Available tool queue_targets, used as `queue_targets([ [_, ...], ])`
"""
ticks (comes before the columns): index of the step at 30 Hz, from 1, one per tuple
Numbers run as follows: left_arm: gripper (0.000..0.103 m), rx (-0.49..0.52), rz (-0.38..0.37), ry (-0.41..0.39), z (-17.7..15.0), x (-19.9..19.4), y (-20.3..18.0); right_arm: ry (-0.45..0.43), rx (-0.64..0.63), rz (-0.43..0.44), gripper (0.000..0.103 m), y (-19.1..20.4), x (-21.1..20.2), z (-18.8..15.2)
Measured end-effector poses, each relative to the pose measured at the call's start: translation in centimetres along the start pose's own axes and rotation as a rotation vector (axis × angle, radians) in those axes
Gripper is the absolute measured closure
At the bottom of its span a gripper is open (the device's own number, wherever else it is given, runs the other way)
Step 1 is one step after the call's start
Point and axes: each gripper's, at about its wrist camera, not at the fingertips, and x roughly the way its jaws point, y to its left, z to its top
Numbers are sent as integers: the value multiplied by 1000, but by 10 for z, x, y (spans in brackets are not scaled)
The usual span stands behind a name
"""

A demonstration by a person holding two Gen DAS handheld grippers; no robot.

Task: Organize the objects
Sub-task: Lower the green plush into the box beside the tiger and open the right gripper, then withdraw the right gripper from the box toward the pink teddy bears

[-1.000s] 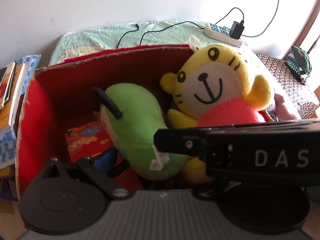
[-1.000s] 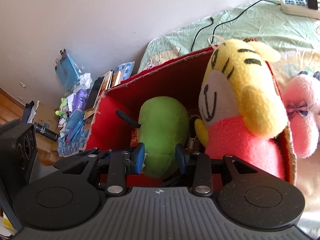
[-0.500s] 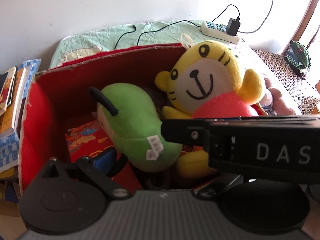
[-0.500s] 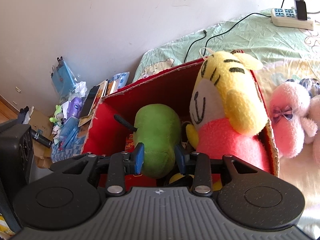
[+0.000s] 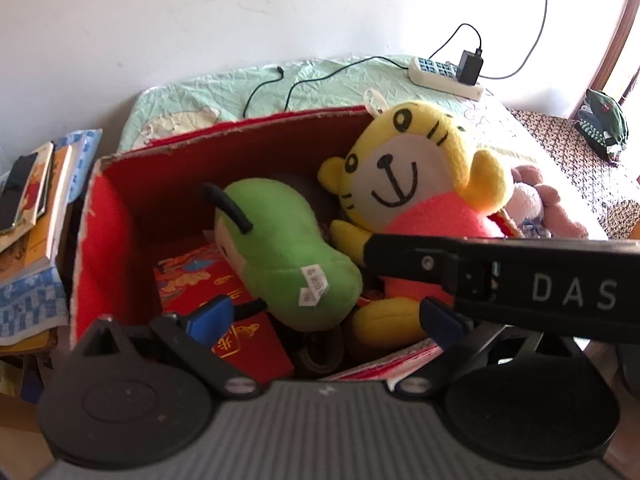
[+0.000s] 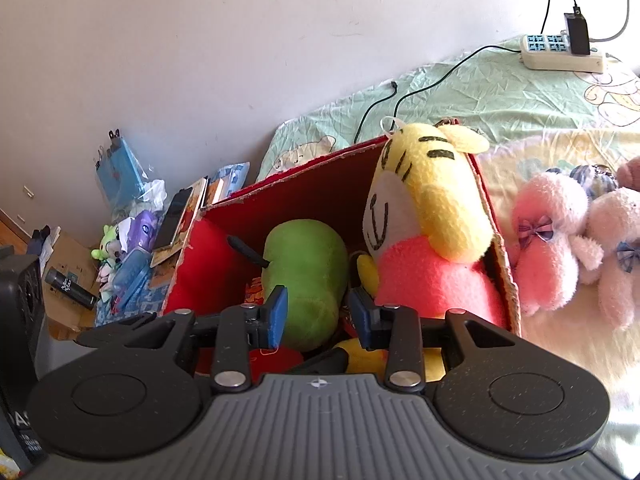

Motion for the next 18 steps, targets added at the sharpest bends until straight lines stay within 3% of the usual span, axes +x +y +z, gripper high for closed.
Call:
queue_targets([
  [18, 3, 41, 45, -30, -34, -45, -18, -11, -14, 71, 64, 8, -41, -35],
])
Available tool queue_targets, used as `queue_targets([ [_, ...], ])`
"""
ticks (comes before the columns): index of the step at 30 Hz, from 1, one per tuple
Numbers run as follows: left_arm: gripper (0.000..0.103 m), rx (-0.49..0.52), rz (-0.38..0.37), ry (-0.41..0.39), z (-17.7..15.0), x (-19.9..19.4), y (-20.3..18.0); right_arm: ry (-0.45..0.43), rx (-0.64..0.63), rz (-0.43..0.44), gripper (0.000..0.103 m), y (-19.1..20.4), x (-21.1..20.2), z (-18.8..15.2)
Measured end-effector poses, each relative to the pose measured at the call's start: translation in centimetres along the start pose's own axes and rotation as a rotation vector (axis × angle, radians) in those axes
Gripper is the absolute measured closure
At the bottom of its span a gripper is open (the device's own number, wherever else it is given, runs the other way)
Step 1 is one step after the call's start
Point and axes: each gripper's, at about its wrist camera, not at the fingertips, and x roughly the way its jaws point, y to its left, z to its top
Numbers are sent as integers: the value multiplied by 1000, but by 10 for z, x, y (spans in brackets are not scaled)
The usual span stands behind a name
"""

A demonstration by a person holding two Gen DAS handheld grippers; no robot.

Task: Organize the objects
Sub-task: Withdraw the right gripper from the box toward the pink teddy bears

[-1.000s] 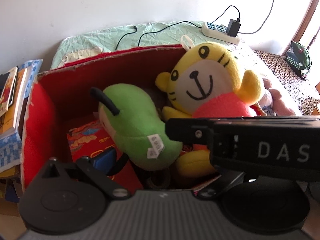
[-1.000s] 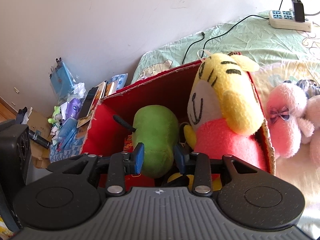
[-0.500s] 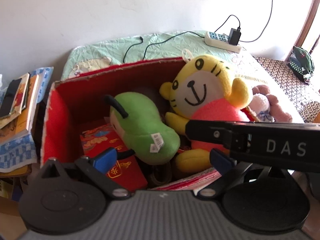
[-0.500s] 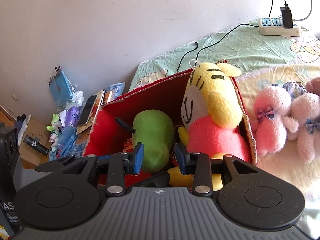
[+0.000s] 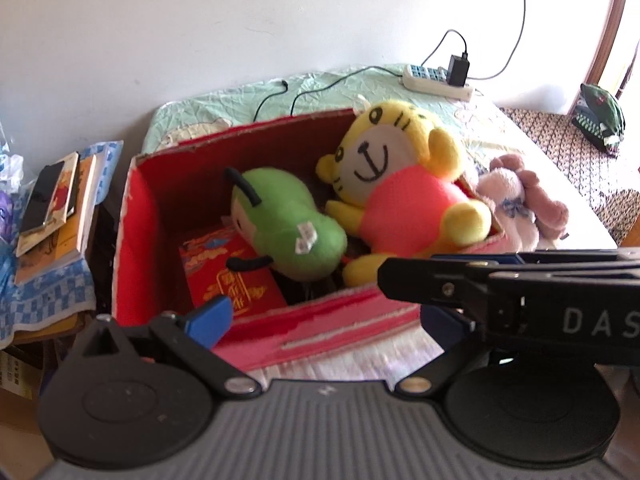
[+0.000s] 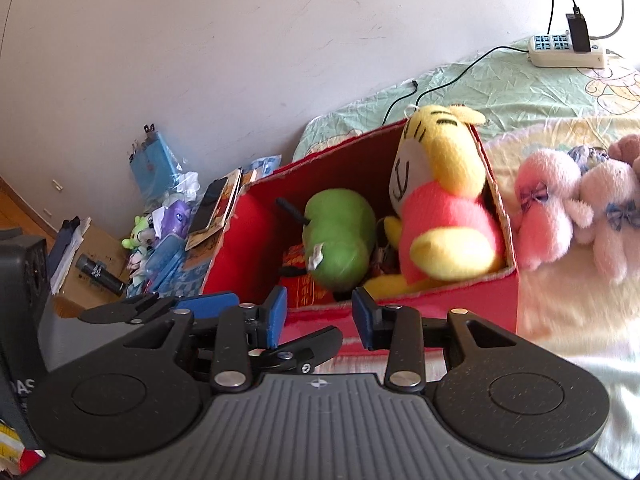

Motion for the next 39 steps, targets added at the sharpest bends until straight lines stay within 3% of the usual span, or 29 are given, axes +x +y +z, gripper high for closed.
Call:
queue_targets([
  [18, 3, 32, -57, 226, -46, 57, -30, 102, 105, -120, 62, -31, -2, -46],
  [25, 3, 49, -42, 271, -51, 73, -56, 123, 158, -98, 62, -64, -7, -48],
  [39, 3, 11, -125, 318, -30, 101, -163, 137, 229, -58, 61, -173, -60, -24],
])
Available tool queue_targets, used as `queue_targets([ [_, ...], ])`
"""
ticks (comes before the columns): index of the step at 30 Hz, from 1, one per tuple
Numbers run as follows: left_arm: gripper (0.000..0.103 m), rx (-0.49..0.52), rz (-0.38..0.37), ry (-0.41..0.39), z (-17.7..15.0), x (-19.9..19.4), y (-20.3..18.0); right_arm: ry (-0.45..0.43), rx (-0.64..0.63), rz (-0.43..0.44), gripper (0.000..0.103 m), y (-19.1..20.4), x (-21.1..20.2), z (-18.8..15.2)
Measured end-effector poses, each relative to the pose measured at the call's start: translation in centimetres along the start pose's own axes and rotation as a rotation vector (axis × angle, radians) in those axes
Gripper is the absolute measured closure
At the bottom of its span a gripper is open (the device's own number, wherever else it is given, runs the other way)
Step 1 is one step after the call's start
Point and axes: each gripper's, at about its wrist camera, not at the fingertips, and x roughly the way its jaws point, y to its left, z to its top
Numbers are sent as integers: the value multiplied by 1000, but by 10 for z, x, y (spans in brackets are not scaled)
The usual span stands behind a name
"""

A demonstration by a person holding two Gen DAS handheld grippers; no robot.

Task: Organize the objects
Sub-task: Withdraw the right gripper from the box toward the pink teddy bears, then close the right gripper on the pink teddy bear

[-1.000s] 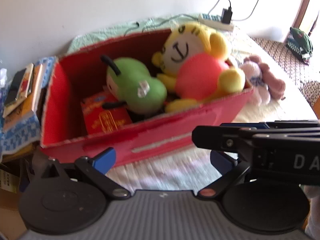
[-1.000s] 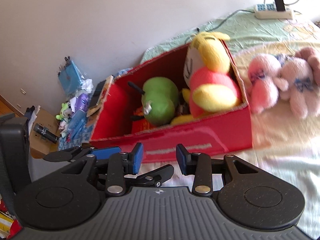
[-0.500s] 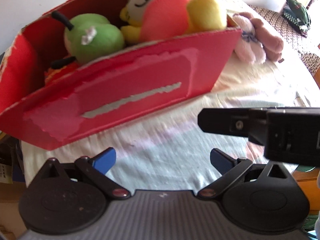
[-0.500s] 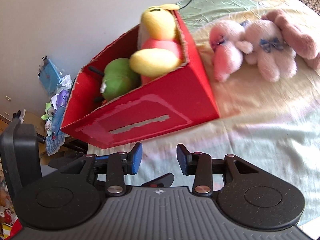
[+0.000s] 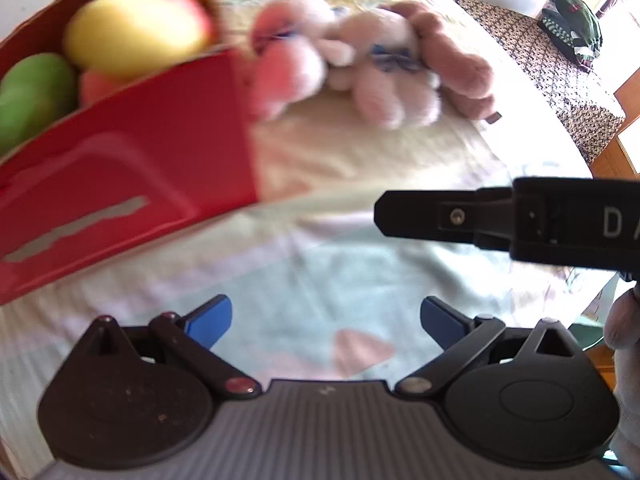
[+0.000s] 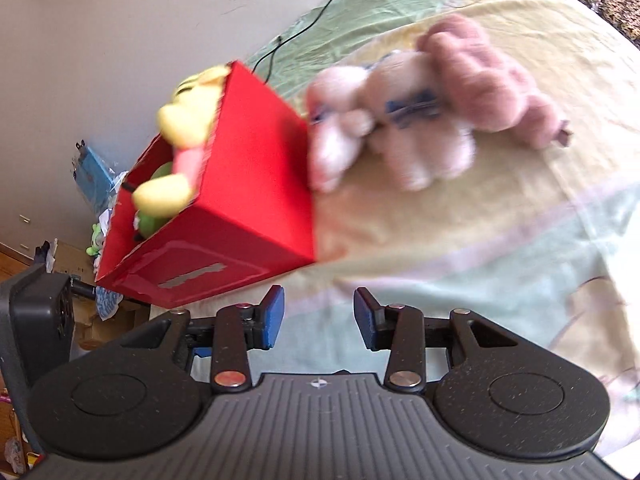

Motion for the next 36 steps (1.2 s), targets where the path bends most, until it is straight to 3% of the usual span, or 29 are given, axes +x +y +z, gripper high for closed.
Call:
queue_targets([
  [7, 3, -42, 25, 29, 20, 21, -47, 10, 25, 27, 61, -53, -23, 16],
  [14, 3, -47, 29, -3, 34, 28, -82, 1, 56, 48, 59, -99, -43, 28],
  [20, 3, -70, -30, -19, 50, 33, -92, -44, 94, 39, 59, -128, -46, 47],
  [29, 3, -59, -154, -149, 96, 24, -90, -166, 111, 24, 60, -156, -40, 86],
  [33, 3, -63, -195, -185, 121, 23, -90, -177, 75, 22, 61, -161, -29, 101],
  [36, 3, -73, -221, -180, 137, 31, -90, -154, 80, 70, 64, -168, -21, 108],
])
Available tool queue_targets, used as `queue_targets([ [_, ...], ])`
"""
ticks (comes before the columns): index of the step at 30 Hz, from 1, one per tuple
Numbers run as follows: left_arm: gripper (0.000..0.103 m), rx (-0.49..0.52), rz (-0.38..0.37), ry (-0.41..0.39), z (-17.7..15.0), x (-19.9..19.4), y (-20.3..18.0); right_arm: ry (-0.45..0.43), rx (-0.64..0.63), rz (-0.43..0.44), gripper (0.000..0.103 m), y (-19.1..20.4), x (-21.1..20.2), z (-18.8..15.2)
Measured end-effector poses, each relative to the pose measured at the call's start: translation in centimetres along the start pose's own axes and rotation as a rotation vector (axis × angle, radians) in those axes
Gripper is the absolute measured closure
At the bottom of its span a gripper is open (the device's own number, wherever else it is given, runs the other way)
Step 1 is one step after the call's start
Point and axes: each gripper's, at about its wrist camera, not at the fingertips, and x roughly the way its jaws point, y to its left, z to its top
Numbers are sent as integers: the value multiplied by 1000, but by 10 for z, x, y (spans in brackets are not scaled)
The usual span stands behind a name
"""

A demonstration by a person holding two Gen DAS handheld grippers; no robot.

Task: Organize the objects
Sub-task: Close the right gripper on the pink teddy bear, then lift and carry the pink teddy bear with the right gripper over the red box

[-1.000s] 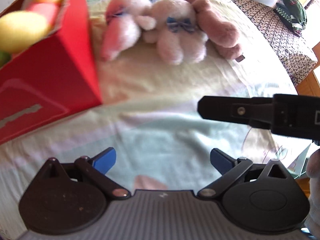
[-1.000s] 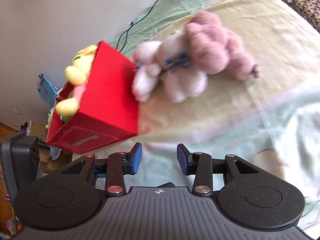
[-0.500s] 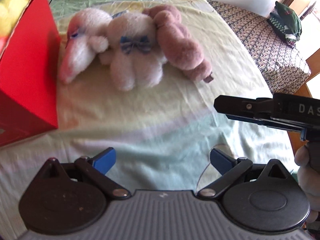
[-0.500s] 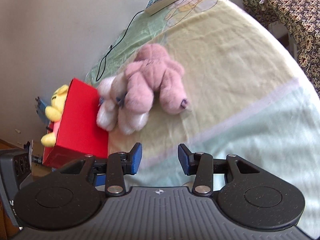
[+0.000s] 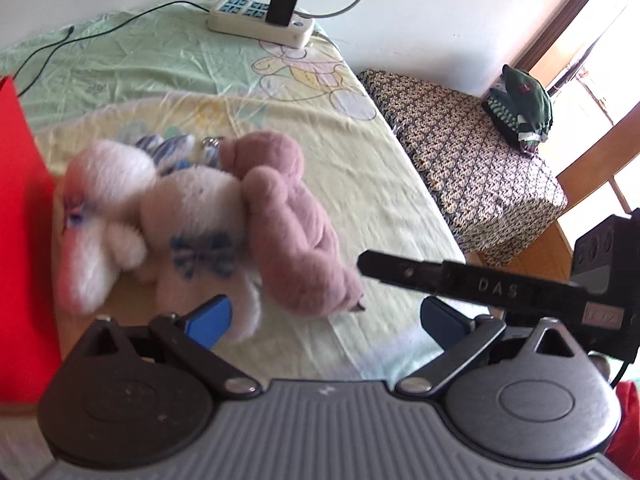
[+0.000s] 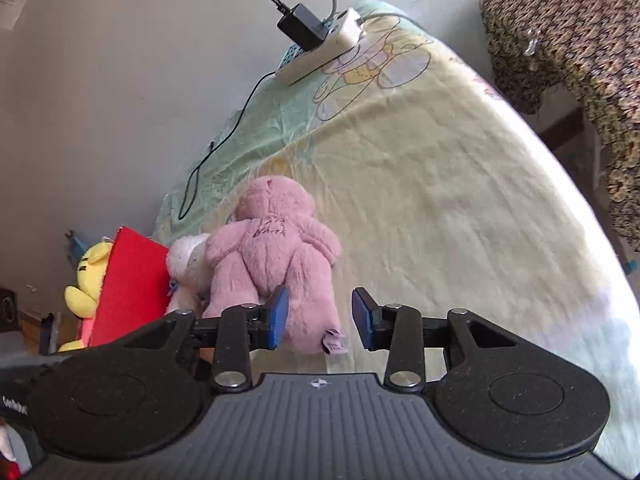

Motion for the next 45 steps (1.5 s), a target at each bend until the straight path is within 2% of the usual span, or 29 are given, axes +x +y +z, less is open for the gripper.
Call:
queue_targets([
  [2, 7, -6, 2, 0, 7, 7, 1, 10, 9, 39, 65, -4, 4, 5],
  [7, 8, -18, -20, -12, 19, 10, 10, 49, -25, 63, 65, -6, 14, 14],
  [16, 30, -62, -41, 42, 29, 34, 24, 138, -61, 89, 67, -8, 39, 24],
  [19, 31, -85, -57, 44, 32, 37, 33, 158, -62, 107, 68, -9, 46, 27],
  [24, 35, -115, -89, 42, 38, 42, 40, 188, 6, 159, 75, -18, 54, 31],
  [27, 36, -95, -96, 42, 37, 40, 34, 205, 51, 196, 79, -26, 52, 30],
  [29, 37, -76, -96, 37, 33, 37, 27, 204, 45, 198, 79, -26, 45, 28],
  [34, 37, -50, -155, 54, 15, 24, 8, 212, 47, 206, 79, -28, 13, 17],
  [40, 37, -73, -255, 179, -35, 28, -7, 275, 0, 146, 79, -32, -29, -9],
  [43, 37, -73, -243, 229, -56, 35, -8, 310, -36, 120, 77, -29, -34, -25],
  [45, 37, -72, -215, 228, -59, 37, -4, 306, -33, 123, 74, -28, -33, -30],
])
